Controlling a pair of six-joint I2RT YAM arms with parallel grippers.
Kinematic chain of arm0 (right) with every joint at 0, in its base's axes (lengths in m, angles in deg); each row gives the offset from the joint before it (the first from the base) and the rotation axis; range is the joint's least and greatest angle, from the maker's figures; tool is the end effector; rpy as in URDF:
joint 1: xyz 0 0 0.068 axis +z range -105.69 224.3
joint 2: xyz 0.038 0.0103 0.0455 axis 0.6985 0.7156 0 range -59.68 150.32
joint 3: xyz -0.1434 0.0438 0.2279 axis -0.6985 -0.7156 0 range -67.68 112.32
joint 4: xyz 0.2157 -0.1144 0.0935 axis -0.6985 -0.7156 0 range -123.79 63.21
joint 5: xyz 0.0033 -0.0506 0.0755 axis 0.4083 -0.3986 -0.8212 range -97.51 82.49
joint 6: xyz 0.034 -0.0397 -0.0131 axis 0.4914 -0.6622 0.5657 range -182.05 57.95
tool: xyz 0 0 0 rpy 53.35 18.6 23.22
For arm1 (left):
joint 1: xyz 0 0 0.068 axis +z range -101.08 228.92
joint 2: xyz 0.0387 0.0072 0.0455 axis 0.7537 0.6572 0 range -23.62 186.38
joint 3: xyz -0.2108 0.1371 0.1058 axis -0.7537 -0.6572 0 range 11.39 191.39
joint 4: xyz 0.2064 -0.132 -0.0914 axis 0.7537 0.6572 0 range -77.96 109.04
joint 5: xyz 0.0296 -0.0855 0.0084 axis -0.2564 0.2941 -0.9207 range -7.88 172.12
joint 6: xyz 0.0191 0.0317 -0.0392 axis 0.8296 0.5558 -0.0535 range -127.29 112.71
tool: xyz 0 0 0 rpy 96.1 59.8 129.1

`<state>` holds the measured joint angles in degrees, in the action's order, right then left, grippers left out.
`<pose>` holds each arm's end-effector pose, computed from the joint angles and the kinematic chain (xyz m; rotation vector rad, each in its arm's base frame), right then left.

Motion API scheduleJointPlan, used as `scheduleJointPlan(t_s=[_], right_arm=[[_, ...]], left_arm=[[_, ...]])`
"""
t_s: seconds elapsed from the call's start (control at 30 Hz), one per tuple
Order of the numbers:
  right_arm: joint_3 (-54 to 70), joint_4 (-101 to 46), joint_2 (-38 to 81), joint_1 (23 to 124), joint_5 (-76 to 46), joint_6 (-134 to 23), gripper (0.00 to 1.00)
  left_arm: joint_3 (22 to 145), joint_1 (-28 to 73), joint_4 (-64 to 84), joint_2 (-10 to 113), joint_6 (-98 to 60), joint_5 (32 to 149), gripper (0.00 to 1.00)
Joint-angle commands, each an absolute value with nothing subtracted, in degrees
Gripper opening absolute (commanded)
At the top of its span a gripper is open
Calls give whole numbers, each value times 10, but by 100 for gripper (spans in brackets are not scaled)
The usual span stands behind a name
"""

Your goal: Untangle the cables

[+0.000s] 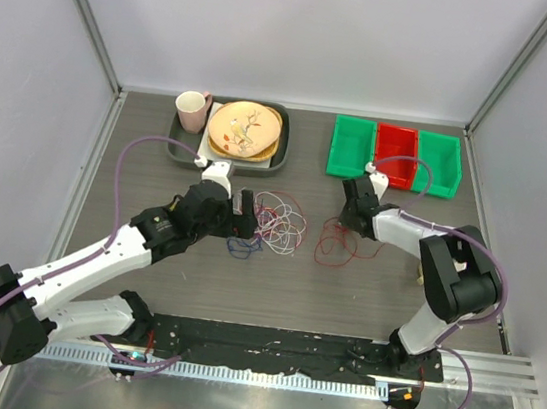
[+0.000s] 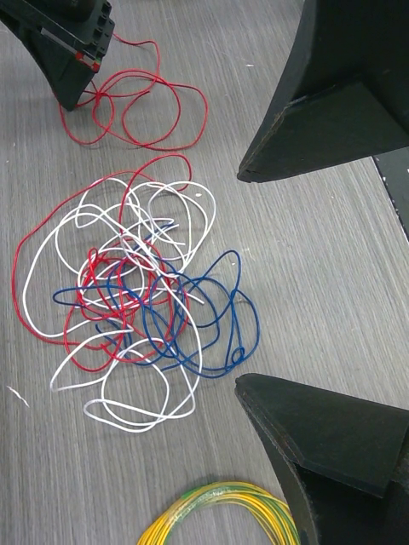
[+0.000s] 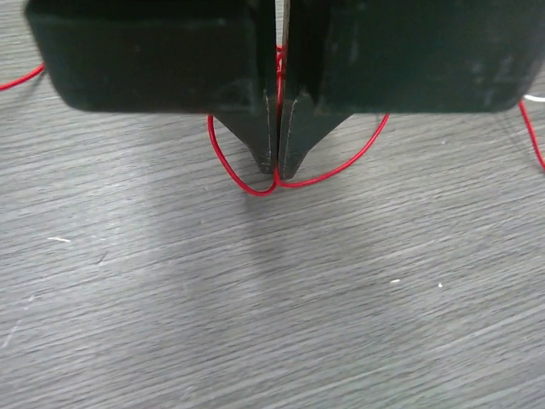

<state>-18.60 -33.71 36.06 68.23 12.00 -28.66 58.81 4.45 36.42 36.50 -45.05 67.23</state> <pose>0.2993 0.1197 0.1526 0.3373 2.4082 0.0169 0.1686 -0.1525 0.2818 -0.0145 2.2408 -0.5117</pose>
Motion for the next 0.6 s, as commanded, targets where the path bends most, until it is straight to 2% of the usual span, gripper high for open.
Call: scheduleJointPlan(t_s=[0.0, 0.17, 0.3, 0.57], right_arm=[[-196, -336, 346, 684, 80, -281, 1], [-157, -338, 256, 684, 83, -305, 1], [-86, -340, 188, 683, 140, -328, 1], [84, -323, 220, 640, 203, -366, 1]], left_arm=[[592, 50, 364, 353, -460, 652, 100], [591, 52, 362, 357, -460, 648, 100], [590, 54, 366, 362, -461, 636, 100], [581, 59, 366, 351, -460, 621, 100]])
